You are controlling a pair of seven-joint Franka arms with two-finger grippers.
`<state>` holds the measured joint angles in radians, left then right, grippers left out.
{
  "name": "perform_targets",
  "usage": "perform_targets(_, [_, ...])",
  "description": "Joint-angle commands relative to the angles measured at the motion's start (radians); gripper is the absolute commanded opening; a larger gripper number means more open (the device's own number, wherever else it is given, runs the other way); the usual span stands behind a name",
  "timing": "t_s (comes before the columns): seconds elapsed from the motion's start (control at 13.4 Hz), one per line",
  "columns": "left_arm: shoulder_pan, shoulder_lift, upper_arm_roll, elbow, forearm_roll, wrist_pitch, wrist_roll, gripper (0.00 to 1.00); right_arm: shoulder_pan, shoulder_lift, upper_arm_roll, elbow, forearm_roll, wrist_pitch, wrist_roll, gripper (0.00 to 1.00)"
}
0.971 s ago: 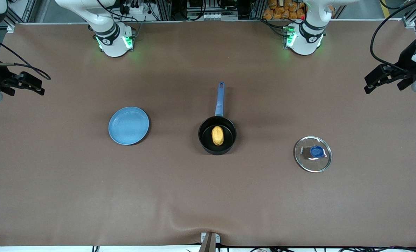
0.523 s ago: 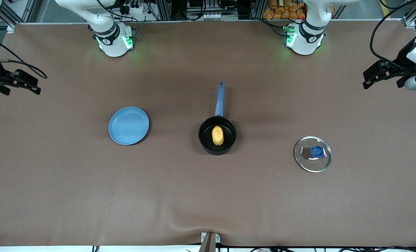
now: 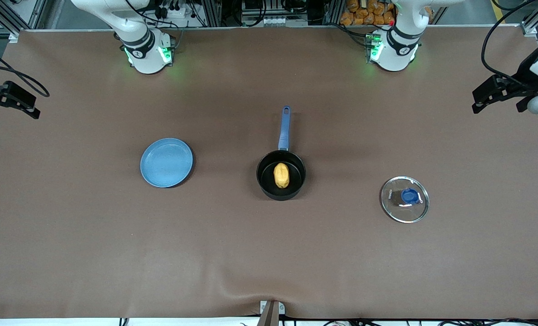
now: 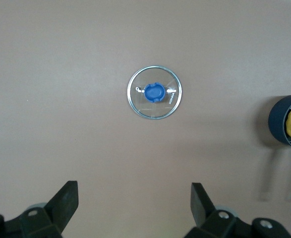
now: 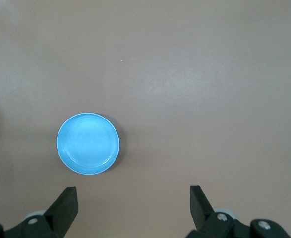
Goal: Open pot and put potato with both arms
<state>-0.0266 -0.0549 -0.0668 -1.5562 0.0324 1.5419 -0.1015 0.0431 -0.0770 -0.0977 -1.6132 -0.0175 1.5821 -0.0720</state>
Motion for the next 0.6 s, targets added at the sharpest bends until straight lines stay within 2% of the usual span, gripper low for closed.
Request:
perform_targets(0.0, [-0.001, -0.013, -0.001, 0.011, 0.023, -0.02, 0.016, 1.0, -0.014, -0.009, 0.007, 0.007, -0.004, -0.014, -0.012, 1.0])
perform_targets(0.52, [0.001, -0.011, 0.002, 0.012, 0.021, -0.02, 0.014, 1.0, -0.011, -0.009, 0.009, 0.007, -0.005, -0.019, -0.014, 1.0])
